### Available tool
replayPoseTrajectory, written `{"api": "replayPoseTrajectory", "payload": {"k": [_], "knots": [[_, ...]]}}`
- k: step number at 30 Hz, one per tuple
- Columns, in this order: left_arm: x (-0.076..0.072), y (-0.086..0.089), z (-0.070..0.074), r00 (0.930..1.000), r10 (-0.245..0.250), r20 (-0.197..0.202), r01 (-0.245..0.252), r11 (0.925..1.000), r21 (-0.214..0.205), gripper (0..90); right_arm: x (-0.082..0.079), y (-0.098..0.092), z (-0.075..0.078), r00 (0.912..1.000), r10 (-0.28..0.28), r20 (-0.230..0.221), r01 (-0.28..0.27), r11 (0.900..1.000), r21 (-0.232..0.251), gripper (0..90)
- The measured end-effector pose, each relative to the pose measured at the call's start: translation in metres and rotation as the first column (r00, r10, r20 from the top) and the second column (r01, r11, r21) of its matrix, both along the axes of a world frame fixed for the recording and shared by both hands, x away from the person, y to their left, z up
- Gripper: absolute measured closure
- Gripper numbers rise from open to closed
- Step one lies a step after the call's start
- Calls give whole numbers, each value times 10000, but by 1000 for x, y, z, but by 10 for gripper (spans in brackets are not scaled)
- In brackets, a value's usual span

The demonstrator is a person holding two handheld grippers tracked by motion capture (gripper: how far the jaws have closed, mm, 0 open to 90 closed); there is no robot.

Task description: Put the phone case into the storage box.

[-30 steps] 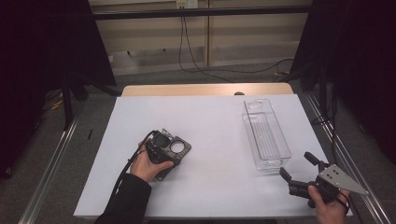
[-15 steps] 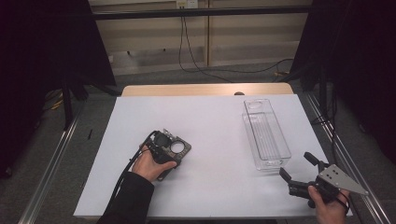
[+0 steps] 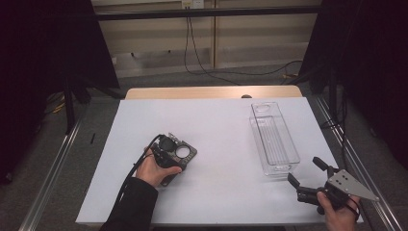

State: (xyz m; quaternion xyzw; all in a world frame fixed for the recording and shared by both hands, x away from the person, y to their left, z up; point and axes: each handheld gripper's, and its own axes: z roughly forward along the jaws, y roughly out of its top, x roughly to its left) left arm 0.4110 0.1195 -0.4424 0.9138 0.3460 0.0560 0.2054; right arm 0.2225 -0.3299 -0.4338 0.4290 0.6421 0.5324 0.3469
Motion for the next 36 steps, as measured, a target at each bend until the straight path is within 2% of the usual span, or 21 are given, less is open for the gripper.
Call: {"api": "replayPoseTrajectory", "payload": {"k": [11, 12, 17, 22, 24, 26, 27, 30, 36], "knots": [[0, 1, 2, 9999, 101, 6, -101, 9999, -90, 114, 0, 0, 0, 10000, 26, 18, -26, 10000, -28, 0], [0, 1, 2, 9997, 256, 39, -255, 9995, -171, 115, 0, 0, 0, 10000, 25, 21, -25, 10000, -33, 0], [0, 3, 2, 9999, 114, 43, -113, 9996, -245, 117, 0, -1, 0, 10000, 14, 16, -14, 10000, -25, 0], [1, 6, 2, 9997, 191, 147, -187, 9994, -276, 118, 0, 0, 0, 10000, 19, 21, -19, 10000, -18, 0], [2, 8, 3, 9995, 248, 204, -239, 9988, -418, 117, 0, 0, 0, 10000, 18, 17, -18, 10000, -22, 0], [2, 10, 5, 9989, 86, 463, -56, 9979, -642, 117, 0, 0, 0, 10000, 9, 18, -9, 10000, -15, 0], [2, 11, 6, 9989, 71, 464, -32, 9965, -835, 117, 0, -1, 0, 10000, 10, 12, -10, 10000, -17, 0], [2, 13, 9, 9965, 159, 815, -59, 9926, -1213, 117, 0, -1, 0, 10000, 5, 23, -5, 10000, -17, 0], [0, 18, 18, 9916, 316, 1256, -95, 9850, -1723, 117, 0, 0, 0, 10000, 9, 8, -9, 10000, -5, 0]]}}
